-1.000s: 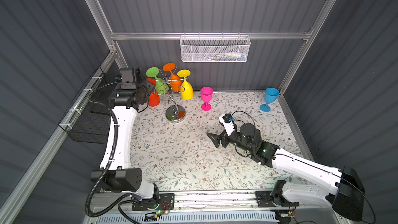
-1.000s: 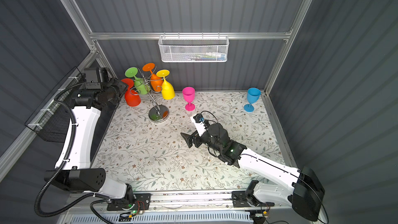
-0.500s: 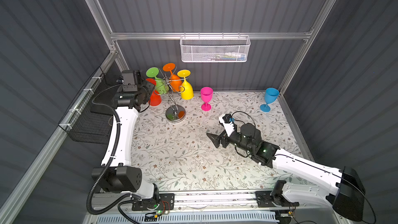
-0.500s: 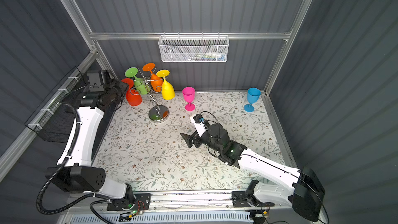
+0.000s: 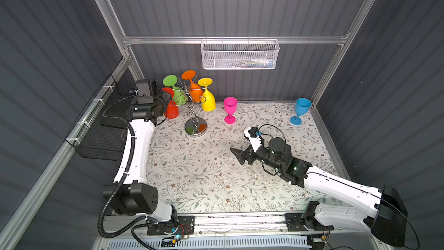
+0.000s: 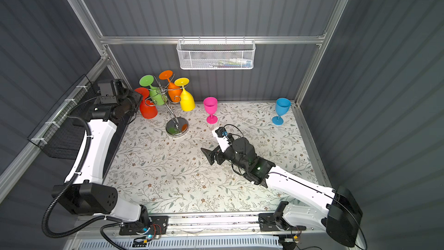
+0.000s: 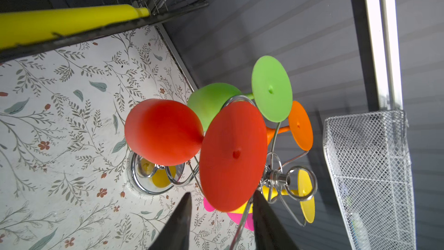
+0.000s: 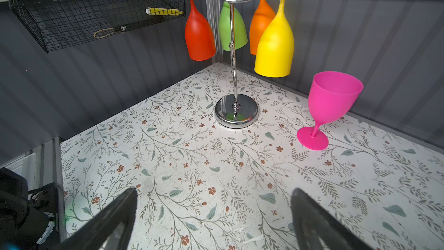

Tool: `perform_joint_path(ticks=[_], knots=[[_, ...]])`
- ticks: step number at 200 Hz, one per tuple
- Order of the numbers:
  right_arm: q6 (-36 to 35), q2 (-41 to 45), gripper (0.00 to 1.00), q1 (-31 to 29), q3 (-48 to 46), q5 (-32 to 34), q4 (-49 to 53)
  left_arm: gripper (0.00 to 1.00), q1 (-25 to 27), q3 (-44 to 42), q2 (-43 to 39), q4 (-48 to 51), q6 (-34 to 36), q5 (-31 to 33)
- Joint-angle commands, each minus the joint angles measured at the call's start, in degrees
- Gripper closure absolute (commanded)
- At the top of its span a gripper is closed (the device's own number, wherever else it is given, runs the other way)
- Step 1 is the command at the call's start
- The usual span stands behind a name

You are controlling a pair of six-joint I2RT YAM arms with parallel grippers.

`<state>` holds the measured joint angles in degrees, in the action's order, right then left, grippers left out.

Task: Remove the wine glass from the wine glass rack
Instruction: 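Close the left gripper on the red glass foot on the rack, then pull the red glass off the rack with the left gripper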

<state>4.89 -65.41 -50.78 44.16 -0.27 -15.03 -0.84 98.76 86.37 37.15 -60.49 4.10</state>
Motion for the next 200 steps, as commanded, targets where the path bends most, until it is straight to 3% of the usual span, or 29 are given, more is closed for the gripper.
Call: perform_joint_path(ticks=[1,42,113,200], knots=[[-0.58,-0.19,0.01,-0.37,-0.09,-0.29,-1.41,0.64,-0.39,-0.80,-0.22,-1.89,-0.32,0.83],[-1.91,-0.43,0.01,-0.88,-0.22,-1.15,-3.60,0.73,-0.48,-1.97,-0.36,-3.65,-0.64,0.71],[-13.82,-7.03,0.01,-8.55,2.54,2.51,-19.43,0.74,-0.48,-3.84,-0.06,-5.21,-2.26,-0.32],[-14.72,-7.05,0.01,-9.86,1.82,2.48,-24.68,0.91,-0.83,-6.28,-1.74,-10.05,-3.75,0.04]])
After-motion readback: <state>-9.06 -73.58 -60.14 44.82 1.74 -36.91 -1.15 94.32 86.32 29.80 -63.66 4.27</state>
